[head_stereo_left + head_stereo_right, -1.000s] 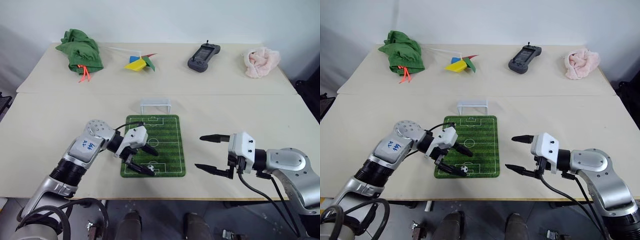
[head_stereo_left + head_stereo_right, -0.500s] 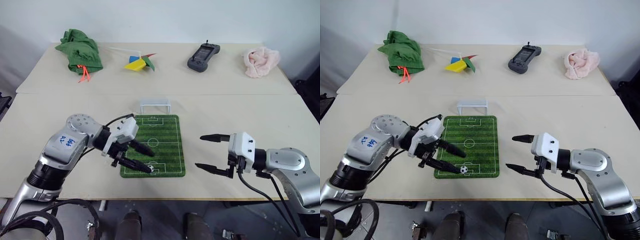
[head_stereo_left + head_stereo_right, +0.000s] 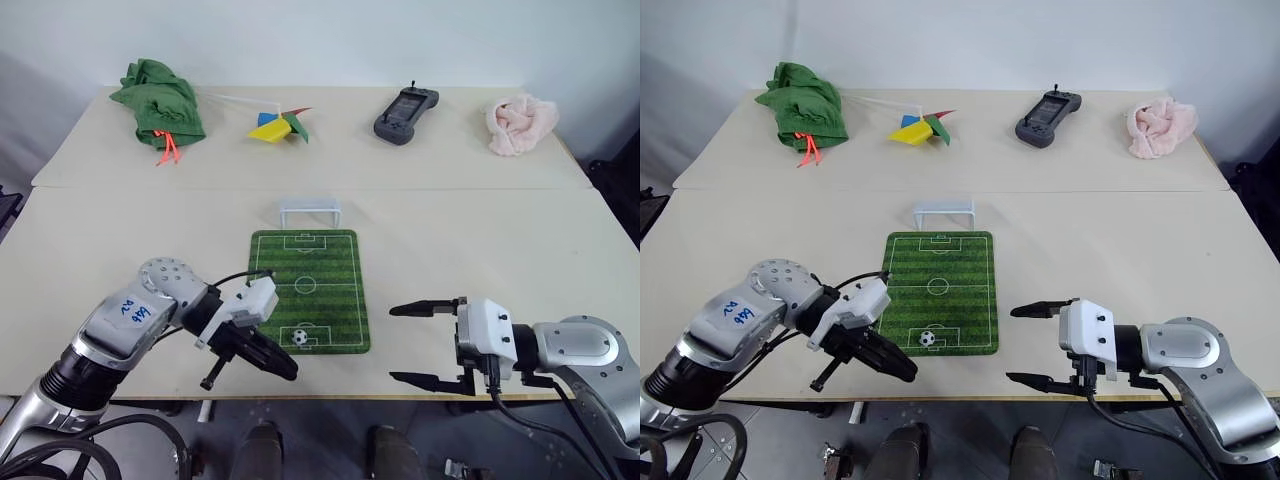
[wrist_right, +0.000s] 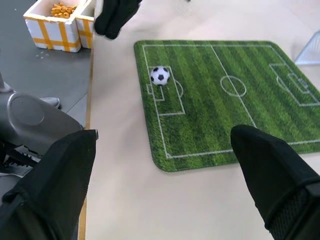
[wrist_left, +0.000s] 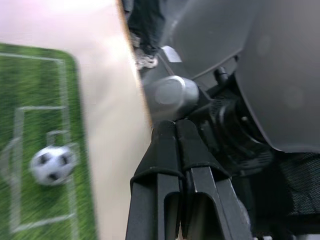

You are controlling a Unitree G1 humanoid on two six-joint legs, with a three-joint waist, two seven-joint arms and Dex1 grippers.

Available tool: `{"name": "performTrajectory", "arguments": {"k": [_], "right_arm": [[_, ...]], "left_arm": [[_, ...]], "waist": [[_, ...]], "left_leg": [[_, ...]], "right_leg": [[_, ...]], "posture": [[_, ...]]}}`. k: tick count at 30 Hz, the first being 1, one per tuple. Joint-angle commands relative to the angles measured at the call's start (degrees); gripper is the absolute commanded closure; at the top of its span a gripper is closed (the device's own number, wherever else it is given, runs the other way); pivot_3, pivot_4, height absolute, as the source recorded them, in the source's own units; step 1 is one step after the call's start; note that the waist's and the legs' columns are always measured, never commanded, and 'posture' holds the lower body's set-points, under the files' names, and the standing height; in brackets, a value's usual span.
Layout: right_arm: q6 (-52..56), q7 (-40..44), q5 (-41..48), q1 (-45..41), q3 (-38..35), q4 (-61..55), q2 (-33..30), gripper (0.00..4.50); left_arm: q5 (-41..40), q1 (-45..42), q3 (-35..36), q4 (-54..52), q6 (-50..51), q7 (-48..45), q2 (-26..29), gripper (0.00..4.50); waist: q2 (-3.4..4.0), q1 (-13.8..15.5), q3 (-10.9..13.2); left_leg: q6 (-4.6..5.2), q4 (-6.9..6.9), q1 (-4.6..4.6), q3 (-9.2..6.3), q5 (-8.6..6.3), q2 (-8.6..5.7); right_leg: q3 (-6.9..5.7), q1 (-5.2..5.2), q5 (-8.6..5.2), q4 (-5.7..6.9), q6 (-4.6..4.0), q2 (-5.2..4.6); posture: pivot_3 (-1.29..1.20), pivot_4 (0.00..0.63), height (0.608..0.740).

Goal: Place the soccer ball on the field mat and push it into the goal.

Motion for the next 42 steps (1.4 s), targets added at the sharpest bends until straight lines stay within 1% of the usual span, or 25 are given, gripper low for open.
{"name": "performTrajectory", "arguments": {"k": [1,6,10,19,22,24,27,29,33,37,39,42], "right_arm": [[0.63,-0.90,1.55,0.02,-1.85,-1.91,-0.37,0.00],[0.49,-1.17,1.31,0.60,-1.80,-2.34,-0.67,0.00],[-0.53,-0.70,0.14,1.46,-1.00,-2.44,-1.16,0.00],[0.03,-1.10,0.73,0.65,-1.22,-2.18,-0.87,0.00],[0.43,-1.59,1.08,0.34,-1.41,-2.24,-0.62,0.00],[0.49,-1.70,1.04,0.27,-1.35,-2.31,-0.67,0.00],[0.34,-1.77,0.81,0.33,-1.06,-2.30,-0.71,0.00],[0.16,-1.96,0.53,0.22,-0.91,-2.13,-0.62,0.00],[-1.44,-2.18,-0.89,-0.61,-0.60,-0.70,-0.33,0.00],[-3.16,-2.90,-2.96,-2.12,-0.13,1.62,0.36,0.00],[-5.92,-4.64,-6.75,-4.57,0.64,4.77,1.14,0.00],[-8.31,-6.49,-9.88,-7.78,1.29,8.34,2.58,0.00]], "left_arm": [[1.52,0.59,-1.63,-1.63,-1.23,0.15,1.57,4.48],[3.34,1.49,-2.51,-0.22,-2.36,2.80,1.16,4.48],[4.95,2.43,-1.74,2.28,-5.09,5.49,-0.33,4.48],[5.44,1.88,-1.69,3.95,-5.62,6.84,-2.03,4.48],[6.13,1.49,-1.28,5.65,-5.38,9.75,-3.99,4.48],[8.35,0.45,-1.02,9.13,-7.02,13.22,-6.06,4.48],[9.43,-1.67,0.71,13.98,-8.97,17.25,-9.79,4.48],[9.20,-3.48,2.21,15.70,-8.46,19.26,-11.60,4.48],[9.29,-5.79,5.02,17.39,-9.57,22.25,-13.18,4.48],[5.06,-6.61,7.95,14.71,-5.87,21.31,-13.89,4.48],[1.28,-5.64,8.30,9.60,-1.30,18.44,-11.72,4.48],[-2.34,-3.47,8.17,3.60,2.22,15.08,-8.18,4.48]], "waist": [[0.00,0.05,0.00],[0.00,0.17,0.00],[0.00,0.17,0.00],[0.00,0.13,0.00],[0.00,0.18,0.00],[0.00,0.20,0.00],[0.00,0.24,0.00],[0.00,0.19,0.00],[0.00,0.09,0.00],[0.00,0.13,0.00],[0.00,-0.06,0.00],[0.02,-0.14,-0.01]], "left_leg": [[0.00,0.00,0.00,0.00,0.00,0.00],[0.00,0.00,-0.02,0.00,0.00,0.00],[0.00,-0.01,-0.01,0.00,0.00,0.00],[0.00,0.00,-0.01,0.00,0.00,0.00],[0.00,0.01,-0.01,0.00,0.00,0.00],[0.00,0.01,-0.01,0.00,0.00,0.00],[0.01,0.05,-0.01,-0.01,0.00,0.00],[0.01,0.08,-0.03,-0.01,0.00,0.00],[0.01,0.08,-0.02,-0.01,0.00,0.00],[0.01,0.07,-0.01,-0.01,0.01,0.00],[0.00,0.08,-0.02,-0.01,0.01,0.00],[0.00,0.02,0.00,-0.01,0.01,0.00]], "right_leg": [[0.00,0.00,0.00,0.00,0.00,0.00],[0.00,0.00,0.00,-0.04,0.00,0.00],[0.00,0.00,0.00,-0.04,0.00,0.00],[0.00,0.00,0.00,-0.02,0.00,0.00],[0.00,0.00,0.00,-0.01,0.00,0.00],[0.00,0.00,0.00,-0.01,0.00,0.00],[0.00,0.00,0.00,0.02,0.00,0.00],[0.00,0.00,0.01,0.01,0.02,0.00],[0.00,0.00,0.01,0.04,0.02,0.00],[0.00,0.00,0.01,0.05,0.02,0.00],[0.00,0.00,0.01,0.05,0.02,0.00],[0.00,-0.01,0.01,0.14,0.02,0.00]], "posture": [[0.00,0.150,0.740],[0.00,0.150,0.740],[0.00,0.150,0.740],[0.00,0.150,0.740],[0.00,0.150,0.740],[0.00,0.150,0.740],[0.00,0.150,0.740],[0.00,0.150,0.740],[0.00,0.150,0.740],[0.00,0.150,0.740],[0.00,0.150,0.740],[0.00,0.150,0.740]]}}
